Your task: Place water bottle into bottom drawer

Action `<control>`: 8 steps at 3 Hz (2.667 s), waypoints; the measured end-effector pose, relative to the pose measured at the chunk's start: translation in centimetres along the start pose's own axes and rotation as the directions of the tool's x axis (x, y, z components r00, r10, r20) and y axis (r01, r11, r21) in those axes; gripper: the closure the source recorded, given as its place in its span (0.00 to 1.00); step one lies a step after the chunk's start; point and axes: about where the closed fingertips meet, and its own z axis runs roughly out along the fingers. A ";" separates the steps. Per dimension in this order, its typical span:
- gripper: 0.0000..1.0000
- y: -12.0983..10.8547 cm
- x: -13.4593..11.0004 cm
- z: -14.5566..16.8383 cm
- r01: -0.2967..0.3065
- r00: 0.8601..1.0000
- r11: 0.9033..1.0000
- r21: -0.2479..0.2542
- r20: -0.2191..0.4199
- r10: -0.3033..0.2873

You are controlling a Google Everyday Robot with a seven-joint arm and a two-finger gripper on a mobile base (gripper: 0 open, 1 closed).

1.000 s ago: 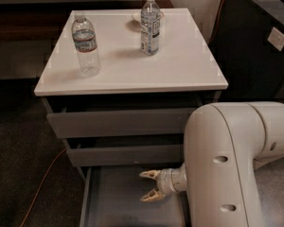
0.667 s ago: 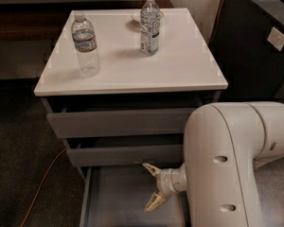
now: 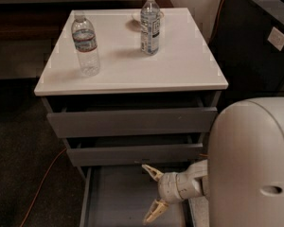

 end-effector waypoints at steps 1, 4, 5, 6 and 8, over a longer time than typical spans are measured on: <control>0.00 1.6 -4.5 -2.4 0.007 0.996 1.000 -0.021 0.091 -0.005; 0.00 -0.2 -17.8 -9.4 0.161 0.977 0.987 0.013 0.138 -0.162; 0.00 -2.0 -20.4 -11.1 0.198 0.974 0.980 0.039 0.105 -0.201; 0.00 -4.3 -22.8 -12.5 0.234 0.968 0.970 0.062 0.074 -0.238; 0.00 -7.6 -28.3 -16.0 0.321 0.945 0.940 0.117 0.031 -0.326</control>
Offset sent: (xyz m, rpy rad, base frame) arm -0.0504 0.0132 0.1673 0.2340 -0.0554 0.1115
